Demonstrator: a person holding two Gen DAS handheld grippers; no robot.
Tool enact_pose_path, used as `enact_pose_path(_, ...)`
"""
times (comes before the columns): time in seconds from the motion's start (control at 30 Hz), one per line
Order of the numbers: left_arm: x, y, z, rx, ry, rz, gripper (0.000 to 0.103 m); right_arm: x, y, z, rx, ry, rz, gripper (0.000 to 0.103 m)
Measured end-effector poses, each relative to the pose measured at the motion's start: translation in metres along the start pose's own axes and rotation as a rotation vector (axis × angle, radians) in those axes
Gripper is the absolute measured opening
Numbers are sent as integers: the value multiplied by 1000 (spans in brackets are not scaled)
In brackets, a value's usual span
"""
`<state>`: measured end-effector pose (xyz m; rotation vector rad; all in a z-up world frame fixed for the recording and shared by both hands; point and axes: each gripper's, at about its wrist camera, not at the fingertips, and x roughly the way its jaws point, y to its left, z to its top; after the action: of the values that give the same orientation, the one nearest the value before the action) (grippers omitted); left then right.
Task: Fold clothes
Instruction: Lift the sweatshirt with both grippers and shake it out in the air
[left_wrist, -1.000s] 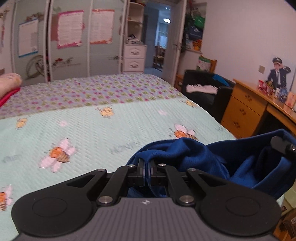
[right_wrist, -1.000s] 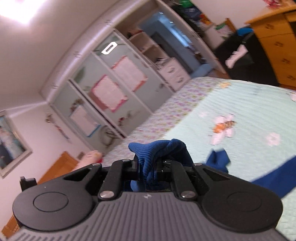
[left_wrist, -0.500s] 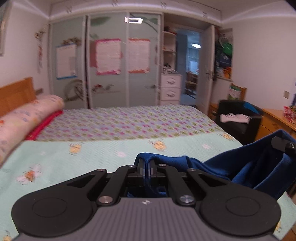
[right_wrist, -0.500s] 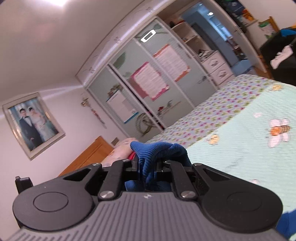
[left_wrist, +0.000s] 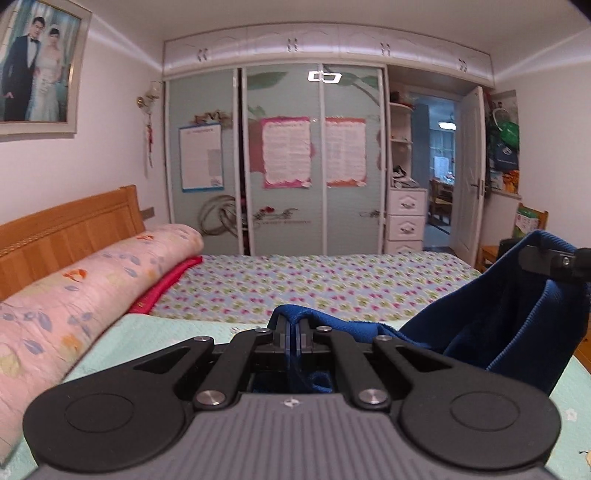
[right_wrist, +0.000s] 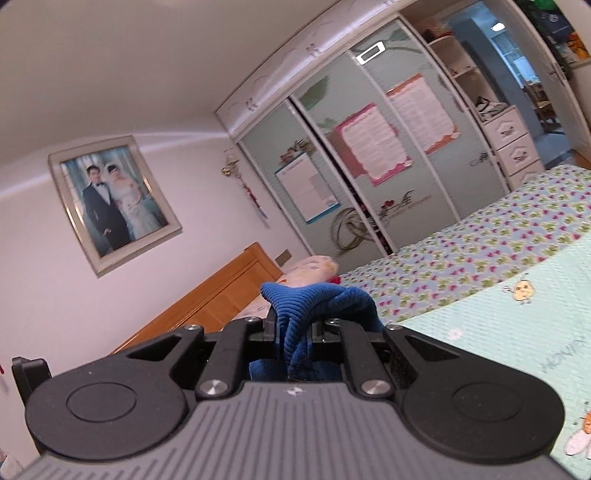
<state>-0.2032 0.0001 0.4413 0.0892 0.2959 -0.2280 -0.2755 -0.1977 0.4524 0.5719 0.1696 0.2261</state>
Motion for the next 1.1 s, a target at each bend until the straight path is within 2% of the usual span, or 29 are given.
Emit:
enact_pose_path(0.23, 2, 43, 26, -10, -33, 42, 2, 55, 38, 8, -14, 3, 16, 11)
enact_pose_path(0.47, 19, 56, 76, 21, -67, 68, 2, 92, 60, 46, -46, -46, -23, 11)
enact_pose_path(0.6, 22, 57, 104, 24, -128, 70, 2, 92, 70, 72, -81, -104, -27, 11)
enact_pose_path(0.67, 22, 56, 108, 23, -149, 56, 2, 88, 69, 83, -93, -130, -18, 11)
enact_pose_path(0.77, 24, 55, 98, 20, -159, 31, 2, 81, 57, 83, -109, -137, -19, 11)
enact_pose_path(0.87, 28, 53, 69, 21, -126, -4, 2, 75, 39, 73, -120, -121, -26, 11)
enact_pose_path(0.97, 41, 47, 25, 23, -53, -35, 2, 71, 14, 43, -114, -62, -35, 11)
enact_pose_path(1.1, 65, 38, -44, 31, 69, -70, 2, 75, -34, -19, -113, 47, -95, 11)
